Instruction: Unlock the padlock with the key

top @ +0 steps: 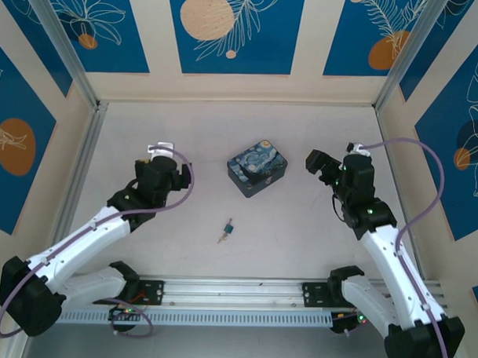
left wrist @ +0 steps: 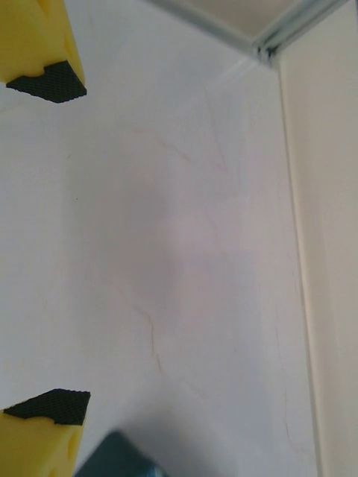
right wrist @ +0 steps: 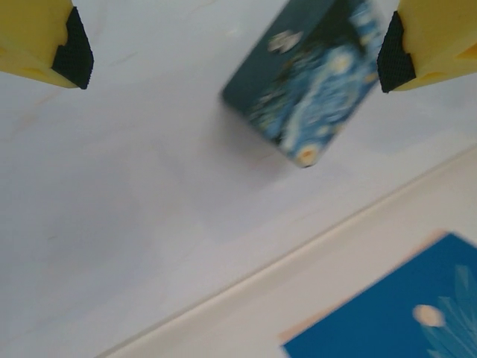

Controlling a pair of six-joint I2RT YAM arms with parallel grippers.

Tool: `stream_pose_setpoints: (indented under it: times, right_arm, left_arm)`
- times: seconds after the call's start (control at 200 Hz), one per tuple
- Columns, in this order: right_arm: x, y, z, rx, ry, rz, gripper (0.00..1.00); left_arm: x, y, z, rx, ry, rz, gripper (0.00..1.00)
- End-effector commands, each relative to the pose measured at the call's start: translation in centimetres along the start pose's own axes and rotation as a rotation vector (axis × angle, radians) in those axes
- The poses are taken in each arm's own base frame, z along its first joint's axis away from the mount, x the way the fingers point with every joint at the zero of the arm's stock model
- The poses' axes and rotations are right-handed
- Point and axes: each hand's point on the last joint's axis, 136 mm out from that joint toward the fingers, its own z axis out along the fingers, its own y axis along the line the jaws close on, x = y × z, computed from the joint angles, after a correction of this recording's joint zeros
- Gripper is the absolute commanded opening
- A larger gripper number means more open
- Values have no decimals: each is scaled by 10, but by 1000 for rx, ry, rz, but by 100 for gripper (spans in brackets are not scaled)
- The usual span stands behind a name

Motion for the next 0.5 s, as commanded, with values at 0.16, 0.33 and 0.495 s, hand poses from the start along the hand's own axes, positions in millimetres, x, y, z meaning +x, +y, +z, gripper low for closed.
stream_pose_setpoints:
  times: [0.16,0.33,0.495]
  right_arm:
    - [6,-75,71,265,-131,-165,99]
    - [29,-80,103,219,-132,-233,99]
    - [48,-72,122,102,-135,-328,100]
  left_arm:
    - [-14,69,34,-142,-186,-54,100]
    - [26,75,68,-138,-129,-12,100]
    - [68,76,94,-128,-103,6,100]
